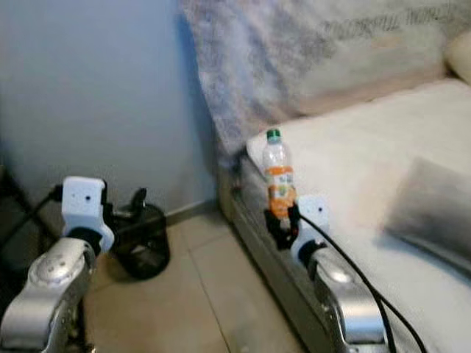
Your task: Clean up the room
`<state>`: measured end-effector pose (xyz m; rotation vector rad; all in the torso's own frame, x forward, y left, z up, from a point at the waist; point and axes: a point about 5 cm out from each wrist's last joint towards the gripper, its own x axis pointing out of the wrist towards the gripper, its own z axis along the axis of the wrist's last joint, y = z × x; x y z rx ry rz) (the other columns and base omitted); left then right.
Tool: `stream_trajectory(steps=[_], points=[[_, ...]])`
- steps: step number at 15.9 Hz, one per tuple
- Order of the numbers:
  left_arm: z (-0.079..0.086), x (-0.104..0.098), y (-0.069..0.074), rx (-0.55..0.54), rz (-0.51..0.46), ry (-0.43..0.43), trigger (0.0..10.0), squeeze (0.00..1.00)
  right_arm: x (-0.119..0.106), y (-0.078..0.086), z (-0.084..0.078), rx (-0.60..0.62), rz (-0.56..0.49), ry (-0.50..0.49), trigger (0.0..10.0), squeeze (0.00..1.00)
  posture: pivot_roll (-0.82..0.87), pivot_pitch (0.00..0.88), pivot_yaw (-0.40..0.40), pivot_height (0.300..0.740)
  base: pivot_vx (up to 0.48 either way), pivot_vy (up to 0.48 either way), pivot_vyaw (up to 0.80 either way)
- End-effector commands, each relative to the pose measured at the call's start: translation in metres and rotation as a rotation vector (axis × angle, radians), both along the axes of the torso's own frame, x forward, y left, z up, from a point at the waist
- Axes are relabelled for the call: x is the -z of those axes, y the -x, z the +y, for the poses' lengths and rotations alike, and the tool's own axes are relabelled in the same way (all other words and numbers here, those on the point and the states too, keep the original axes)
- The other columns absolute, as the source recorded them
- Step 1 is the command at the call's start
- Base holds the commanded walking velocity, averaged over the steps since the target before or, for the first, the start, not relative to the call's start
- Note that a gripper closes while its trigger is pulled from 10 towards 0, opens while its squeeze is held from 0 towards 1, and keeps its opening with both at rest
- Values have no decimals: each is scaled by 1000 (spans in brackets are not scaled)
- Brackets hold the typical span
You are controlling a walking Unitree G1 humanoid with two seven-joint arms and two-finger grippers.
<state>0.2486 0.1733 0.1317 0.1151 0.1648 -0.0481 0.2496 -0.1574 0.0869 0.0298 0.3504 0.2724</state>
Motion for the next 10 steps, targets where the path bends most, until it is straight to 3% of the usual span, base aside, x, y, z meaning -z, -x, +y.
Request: stream_trajectory(steps=[1,3,10], points=[[10,2,0,-33,8,-10,10000,0,-5,-3,11,-44,-27,-6,10000,0,-11,0,30,740,315,0,800],[11,2,1,-36,9,-11,10000,0,-3,-3,11,-35,-25,4,10000,0,-7,0,32,740,319,0,800],[14,2,1,-39,10,-11,10000,0,-3,-5,13,-30,-28,7,10000,0,-1,0,32,740,327,0,0]])
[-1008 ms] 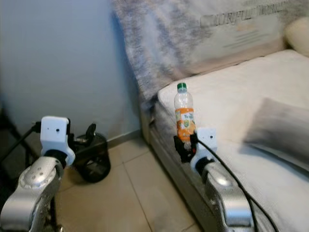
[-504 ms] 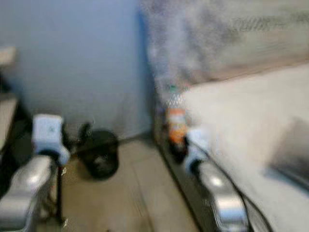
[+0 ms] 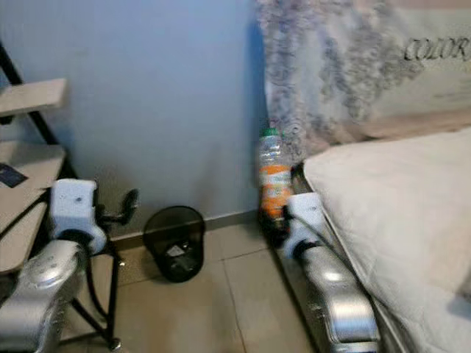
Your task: Clean up the room
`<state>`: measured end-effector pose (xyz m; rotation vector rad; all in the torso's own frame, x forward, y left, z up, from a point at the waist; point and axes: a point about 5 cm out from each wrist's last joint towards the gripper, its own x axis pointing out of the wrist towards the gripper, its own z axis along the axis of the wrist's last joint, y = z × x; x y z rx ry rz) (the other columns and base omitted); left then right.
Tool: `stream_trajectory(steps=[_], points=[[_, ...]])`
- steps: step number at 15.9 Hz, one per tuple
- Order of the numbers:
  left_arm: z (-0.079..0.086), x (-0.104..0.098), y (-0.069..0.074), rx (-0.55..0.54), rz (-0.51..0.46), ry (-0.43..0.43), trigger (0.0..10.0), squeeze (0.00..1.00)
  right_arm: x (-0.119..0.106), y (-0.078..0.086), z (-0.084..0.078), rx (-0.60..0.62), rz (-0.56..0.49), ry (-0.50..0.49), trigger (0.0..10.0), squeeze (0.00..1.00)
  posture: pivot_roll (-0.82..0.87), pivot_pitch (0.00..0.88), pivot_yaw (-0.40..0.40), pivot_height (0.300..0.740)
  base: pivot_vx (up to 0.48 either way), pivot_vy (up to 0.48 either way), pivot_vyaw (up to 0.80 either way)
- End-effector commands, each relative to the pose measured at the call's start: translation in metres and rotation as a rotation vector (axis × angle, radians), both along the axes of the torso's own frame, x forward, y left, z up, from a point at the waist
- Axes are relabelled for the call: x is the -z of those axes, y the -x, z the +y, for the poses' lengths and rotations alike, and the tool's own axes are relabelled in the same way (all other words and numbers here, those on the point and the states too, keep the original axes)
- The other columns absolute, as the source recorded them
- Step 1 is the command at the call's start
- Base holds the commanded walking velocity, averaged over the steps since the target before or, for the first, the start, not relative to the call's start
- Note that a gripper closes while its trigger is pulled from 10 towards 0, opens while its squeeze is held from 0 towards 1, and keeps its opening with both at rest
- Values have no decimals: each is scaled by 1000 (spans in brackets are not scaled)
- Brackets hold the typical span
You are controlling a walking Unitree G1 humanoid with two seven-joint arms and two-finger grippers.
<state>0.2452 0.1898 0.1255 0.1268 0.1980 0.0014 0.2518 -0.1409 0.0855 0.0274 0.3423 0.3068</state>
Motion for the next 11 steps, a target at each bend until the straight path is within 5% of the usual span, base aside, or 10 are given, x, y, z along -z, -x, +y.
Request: stream_trajectory(steps=[1,11], points=[[-3,-5,-2,12,-21,5,10000,0,-4,-3,-2,1,-20,12,10000,0,-2,0,32,740,337,0,0],[-2,-2,1,19,-13,0,10000,0,1,1,-2,-5,-10,41,10000,0,7,0,26,740,340,0,0]])
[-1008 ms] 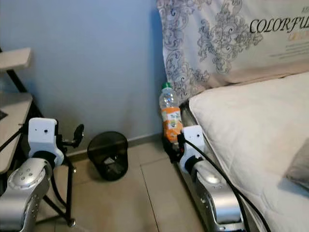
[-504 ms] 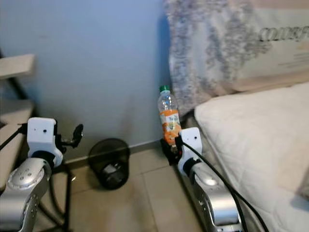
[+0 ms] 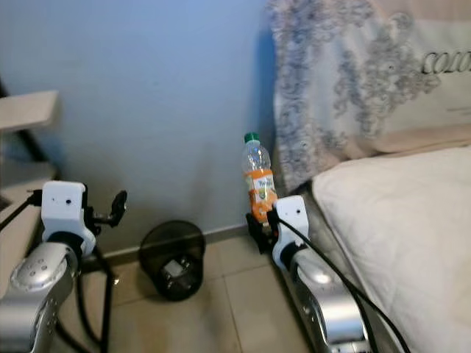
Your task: Clean up the room
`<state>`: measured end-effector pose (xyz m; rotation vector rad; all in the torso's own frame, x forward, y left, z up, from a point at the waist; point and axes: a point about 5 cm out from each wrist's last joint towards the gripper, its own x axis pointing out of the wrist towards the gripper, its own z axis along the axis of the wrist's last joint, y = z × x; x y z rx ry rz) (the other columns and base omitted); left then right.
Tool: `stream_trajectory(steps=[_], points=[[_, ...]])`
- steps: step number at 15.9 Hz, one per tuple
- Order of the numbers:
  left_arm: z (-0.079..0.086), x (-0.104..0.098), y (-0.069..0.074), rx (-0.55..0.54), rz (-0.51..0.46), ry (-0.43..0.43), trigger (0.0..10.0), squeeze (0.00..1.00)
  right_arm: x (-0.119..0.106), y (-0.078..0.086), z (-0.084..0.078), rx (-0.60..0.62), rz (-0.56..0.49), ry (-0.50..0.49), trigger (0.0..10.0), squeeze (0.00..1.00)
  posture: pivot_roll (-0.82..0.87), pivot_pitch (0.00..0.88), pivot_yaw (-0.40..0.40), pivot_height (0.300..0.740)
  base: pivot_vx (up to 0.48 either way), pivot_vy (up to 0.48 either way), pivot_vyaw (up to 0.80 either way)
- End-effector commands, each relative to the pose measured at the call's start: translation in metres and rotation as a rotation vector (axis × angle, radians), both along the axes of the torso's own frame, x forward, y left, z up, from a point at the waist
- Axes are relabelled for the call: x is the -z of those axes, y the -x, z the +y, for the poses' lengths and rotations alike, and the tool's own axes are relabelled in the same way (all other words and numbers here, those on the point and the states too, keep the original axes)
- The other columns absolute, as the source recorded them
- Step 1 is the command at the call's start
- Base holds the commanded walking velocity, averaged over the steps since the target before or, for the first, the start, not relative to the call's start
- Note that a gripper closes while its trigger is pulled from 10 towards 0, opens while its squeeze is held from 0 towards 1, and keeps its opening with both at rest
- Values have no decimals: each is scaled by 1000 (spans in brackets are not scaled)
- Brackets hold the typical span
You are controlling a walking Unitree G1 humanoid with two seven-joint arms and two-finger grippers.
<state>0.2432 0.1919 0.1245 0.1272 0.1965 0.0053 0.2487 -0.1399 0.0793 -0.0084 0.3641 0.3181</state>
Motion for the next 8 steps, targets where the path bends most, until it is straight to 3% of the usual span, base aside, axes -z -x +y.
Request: stream_trajectory(steps=[1,5,8], points=[[-4,-3,-1,25,-10,1,10000,0,-6,-2,-2,-3,-31,16,10000,0,8,0,26,740,341,0,0],[-6,-2,-1,35,-8,0,10000,0,-5,-1,-1,-6,-32,28,10000,0,9,0,26,740,344,0,659],[-7,-2,-2,42,-9,-7,10000,0,-5,-2,-2,-2,-29,31,10000,0,9,0,27,740,345,0,0]])
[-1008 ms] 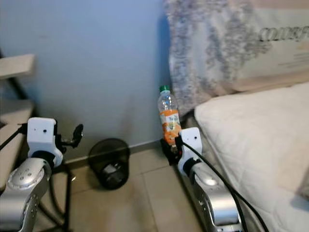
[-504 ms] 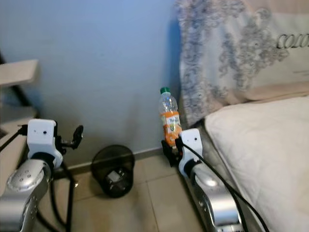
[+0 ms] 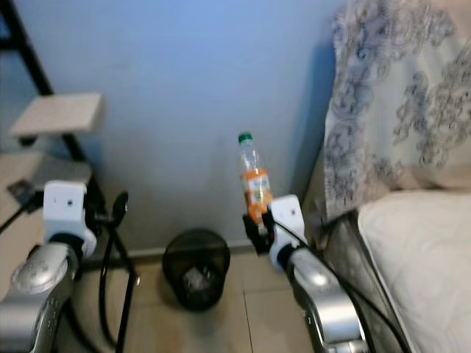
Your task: Clean up the room
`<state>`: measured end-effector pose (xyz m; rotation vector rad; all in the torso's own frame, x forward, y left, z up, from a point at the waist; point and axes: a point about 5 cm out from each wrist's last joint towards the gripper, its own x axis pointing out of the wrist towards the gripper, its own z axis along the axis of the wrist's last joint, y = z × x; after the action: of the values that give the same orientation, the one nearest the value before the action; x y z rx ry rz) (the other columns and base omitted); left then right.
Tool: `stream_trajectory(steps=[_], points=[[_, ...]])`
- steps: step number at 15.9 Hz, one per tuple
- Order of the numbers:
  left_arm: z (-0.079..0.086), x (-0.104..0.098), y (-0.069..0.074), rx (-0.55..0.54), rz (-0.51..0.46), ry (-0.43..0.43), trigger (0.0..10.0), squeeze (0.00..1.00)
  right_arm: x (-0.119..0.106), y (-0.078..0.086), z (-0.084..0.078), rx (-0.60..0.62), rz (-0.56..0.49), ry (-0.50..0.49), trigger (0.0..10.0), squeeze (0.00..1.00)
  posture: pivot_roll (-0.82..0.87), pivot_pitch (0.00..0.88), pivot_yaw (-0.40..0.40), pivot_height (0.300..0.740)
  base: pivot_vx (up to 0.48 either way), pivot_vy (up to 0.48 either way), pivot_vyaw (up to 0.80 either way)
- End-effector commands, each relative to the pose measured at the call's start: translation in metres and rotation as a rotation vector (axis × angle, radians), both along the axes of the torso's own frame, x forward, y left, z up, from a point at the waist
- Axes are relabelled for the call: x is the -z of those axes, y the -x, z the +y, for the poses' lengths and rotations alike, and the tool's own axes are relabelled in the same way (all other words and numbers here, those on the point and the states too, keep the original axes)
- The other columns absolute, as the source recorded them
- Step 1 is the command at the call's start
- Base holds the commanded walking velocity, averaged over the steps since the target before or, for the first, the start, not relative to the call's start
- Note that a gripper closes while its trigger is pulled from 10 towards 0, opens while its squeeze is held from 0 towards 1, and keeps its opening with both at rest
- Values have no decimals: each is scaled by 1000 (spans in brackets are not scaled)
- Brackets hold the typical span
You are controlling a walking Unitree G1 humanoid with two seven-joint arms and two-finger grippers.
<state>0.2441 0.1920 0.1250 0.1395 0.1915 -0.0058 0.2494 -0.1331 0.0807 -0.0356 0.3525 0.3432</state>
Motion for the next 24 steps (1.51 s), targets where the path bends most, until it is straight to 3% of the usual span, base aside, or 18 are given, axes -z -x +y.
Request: stream_trajectory(steps=[1,11,13,15,17,19,22,24], points=[[-7,-1,-1,30,-5,4,10000,0,-3,-1,-9,27,-14,13,10000,0,9,0,26,740,345,0,0],[-10,1,0,48,4,-2,10000,0,-1,-1,-10,-2,-11,64,10000,0,11,0,26,740,344,0,0],[-10,1,0,52,8,-1,10000,0,0,-1,-11,5,-12,81,10000,0,12,0,26,740,345,0,800],[-12,4,2,70,24,-3,10000,0,7,3,-13,-5,56,50,10000,0,10,0,31,740,343,0,400],[-19,9,6,135,62,-2,10000,0,20,9,-10,-156,142,105,10000,0,3,0,39,740,309,0,0],[-32,18,13,277,120,-13,10000,0,39,9,-10,-267,250,184,10000,0,8,0,29,740,0,0,0],[-39,23,16,400,156,-63,10000,0,58,1,-3,-346,315,240,10000,0,34,0,-8,740,0,0,0],[-35,27,19,553,230,-118,10000,0,79,-7,11,-398,375,291,10000,0,36,17,-23,740,0,0,0]])
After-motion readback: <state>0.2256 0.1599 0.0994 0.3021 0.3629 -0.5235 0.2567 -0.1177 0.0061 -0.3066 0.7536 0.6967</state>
